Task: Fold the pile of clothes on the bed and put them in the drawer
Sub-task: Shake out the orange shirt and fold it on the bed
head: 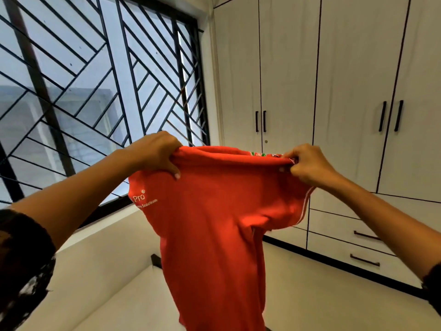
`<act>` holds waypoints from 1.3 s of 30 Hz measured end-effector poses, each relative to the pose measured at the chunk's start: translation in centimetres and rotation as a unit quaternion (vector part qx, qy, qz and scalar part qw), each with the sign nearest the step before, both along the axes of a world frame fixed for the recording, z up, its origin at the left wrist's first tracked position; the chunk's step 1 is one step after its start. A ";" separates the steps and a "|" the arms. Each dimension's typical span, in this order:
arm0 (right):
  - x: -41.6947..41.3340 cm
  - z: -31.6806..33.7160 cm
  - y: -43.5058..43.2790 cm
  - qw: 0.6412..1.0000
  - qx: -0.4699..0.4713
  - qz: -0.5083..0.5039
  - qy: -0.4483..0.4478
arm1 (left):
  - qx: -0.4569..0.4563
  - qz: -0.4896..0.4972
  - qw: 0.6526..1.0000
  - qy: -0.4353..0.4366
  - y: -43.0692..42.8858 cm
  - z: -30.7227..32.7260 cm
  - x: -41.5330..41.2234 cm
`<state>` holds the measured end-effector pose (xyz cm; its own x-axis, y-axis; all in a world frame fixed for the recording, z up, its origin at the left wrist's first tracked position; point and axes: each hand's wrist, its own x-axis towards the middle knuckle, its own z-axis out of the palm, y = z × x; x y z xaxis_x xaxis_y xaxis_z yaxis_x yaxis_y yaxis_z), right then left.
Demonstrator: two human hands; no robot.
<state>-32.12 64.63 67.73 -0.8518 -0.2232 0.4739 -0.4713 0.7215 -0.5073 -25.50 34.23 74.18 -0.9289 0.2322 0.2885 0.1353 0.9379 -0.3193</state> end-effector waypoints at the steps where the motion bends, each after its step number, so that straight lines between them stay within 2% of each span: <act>1: 0.2 0.1 -0.6 1.000 0.006 0.005 0.006 | 0.000 0.013 1.000 -0.006 -0.8 -0.2 0.2; 6: 1.4 -1.1 -3.1 1.000 0.012 -0.001 0.006 | -0.027 0.075 0.996 -0.040 -4.3 -1.6 1.4; 10: 2.2 -4.4 -5.6 1.000 0.016 -0.019 -0.005 | -0.044 0.061 0.997 -0.034 -7.2 -4.3 1.8; 13: 1.9 -7.2 -7.4 0.998 0.044 -0.044 -0.005 | -0.060 0.044 0.997 -0.008 -8.8 -6.6 1.1; 16: 0.9 -9.4 -9.0 0.995 0.069 -0.067 -0.013 | -0.077 0.066 0.995 0.020 -9.8 -9.0 0.0; 22: -1.5 -11.8 -10.2 0.986 0.099 -0.120 0.060 | -0.051 0.074 0.991 0.097 -10.2 -11.2 -2.7; 29: 0.1 -12.2 -7.7 0.978 0.118 -0.140 0.101 | -0.039 0.021 0.983 0.175 -8.5 -12.1 -3.6; 34: 4.9 -15.8 -7.2 0.983 0.119 -0.099 0.100 | -0.019 -0.021 0.979 0.204 -9.4 -16.9 -0.1; 39: 11.7 -24.4 -8.0 0.990 0.136 0.025 0.039 | 0.014 -0.095 0.986 0.136 -13.5 -26.6 5.9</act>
<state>-20.37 56.67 43.38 -0.8001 -0.3924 0.4538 -0.5397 0.8010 -0.2590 -19.62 20.72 47.60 -0.7568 0.3824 0.5302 0.2221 0.9132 -0.3417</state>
